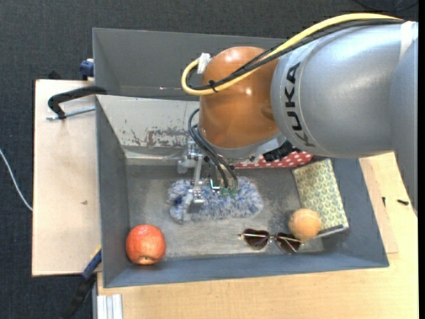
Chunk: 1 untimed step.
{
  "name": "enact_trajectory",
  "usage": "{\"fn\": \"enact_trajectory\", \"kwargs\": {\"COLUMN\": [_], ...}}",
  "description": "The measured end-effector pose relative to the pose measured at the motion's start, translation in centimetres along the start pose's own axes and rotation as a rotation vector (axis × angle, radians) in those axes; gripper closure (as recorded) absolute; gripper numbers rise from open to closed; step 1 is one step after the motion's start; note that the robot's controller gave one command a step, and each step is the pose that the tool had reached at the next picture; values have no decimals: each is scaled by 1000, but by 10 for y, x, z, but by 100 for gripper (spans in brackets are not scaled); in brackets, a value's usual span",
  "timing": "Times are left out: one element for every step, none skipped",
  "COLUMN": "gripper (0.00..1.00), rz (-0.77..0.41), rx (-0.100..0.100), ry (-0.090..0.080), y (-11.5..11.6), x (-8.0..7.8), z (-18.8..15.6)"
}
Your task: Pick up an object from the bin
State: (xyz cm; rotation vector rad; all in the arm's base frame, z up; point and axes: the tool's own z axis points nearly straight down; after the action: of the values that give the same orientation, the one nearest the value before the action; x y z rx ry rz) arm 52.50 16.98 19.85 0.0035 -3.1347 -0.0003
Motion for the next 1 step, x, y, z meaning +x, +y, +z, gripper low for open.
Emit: {"fn": "enact_trajectory", "kwargs": {"gripper": [0], "rz": [2], "rx": [-1], "ry": [-8], "y": [-1], "x": [-2], "z": [-4]}}
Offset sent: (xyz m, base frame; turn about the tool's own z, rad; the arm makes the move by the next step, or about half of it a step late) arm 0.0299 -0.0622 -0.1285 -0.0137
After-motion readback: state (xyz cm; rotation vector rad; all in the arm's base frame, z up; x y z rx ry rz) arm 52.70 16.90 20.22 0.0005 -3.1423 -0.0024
